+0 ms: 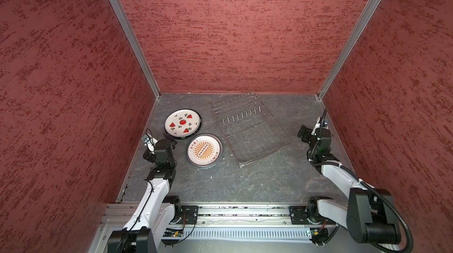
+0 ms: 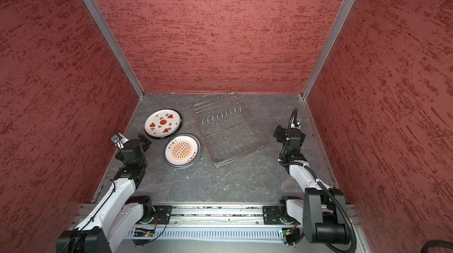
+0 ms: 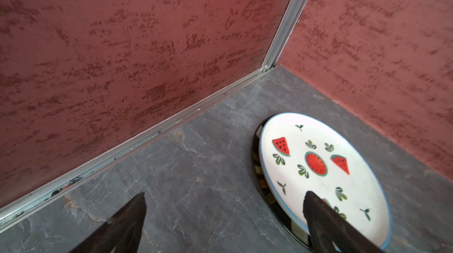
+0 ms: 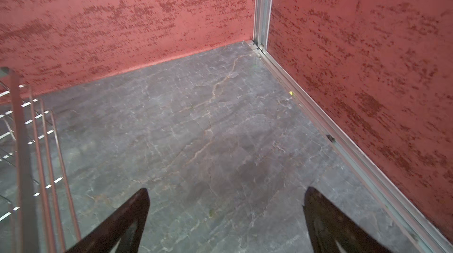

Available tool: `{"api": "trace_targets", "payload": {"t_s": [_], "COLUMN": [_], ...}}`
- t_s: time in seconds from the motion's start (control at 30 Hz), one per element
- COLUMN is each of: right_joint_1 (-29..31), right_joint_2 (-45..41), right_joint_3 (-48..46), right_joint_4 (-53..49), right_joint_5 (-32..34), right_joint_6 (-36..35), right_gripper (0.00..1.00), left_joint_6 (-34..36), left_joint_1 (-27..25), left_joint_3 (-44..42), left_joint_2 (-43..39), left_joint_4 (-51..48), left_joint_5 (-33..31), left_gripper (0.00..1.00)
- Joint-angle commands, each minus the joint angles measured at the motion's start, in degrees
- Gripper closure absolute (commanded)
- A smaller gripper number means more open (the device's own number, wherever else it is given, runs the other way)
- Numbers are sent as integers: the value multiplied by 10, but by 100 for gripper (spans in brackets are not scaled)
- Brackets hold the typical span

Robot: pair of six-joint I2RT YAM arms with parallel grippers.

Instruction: Unload the plates from the dish rack

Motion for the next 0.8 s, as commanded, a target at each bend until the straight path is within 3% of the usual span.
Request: {"api": "trace_targets", "payload": {"t_s": [0.0,0.13,0.23,0.4,0.53,0.63,0.77], "right_joint_1": [-3,-3,-3,-3,-3,-1,-2], "right_joint_2": [29,52,52,80,95,163,198], "right_joint_3": [-19,-69,-78,-71,-77,-95,-84], "right_joint_4": [122,252,277,311,342,443,451], "right_joint_5": [41,21,-25,-61,-65,-55,-10], "right_joint_6": [-29,-33,-26,-26,-41,-41,-26], "right_gripper": [2,2,2,1,1,1,1], "left_joint_6": [18,37,72,142,184,194,203], "left_joint_1": [2,6,10,-6,-25,-24,-24], "left_joint_3": [-15,-29,-18,-13,-27,-17,-10], "left_joint_2": [60,154,183,213,277,303,312], "left_joint_4": [111,262,296,350,463,472,464], "left_joint_5": [31,120,189,191,196,222,247], "left_gripper": [1,1,1,1,0,1,1]}}
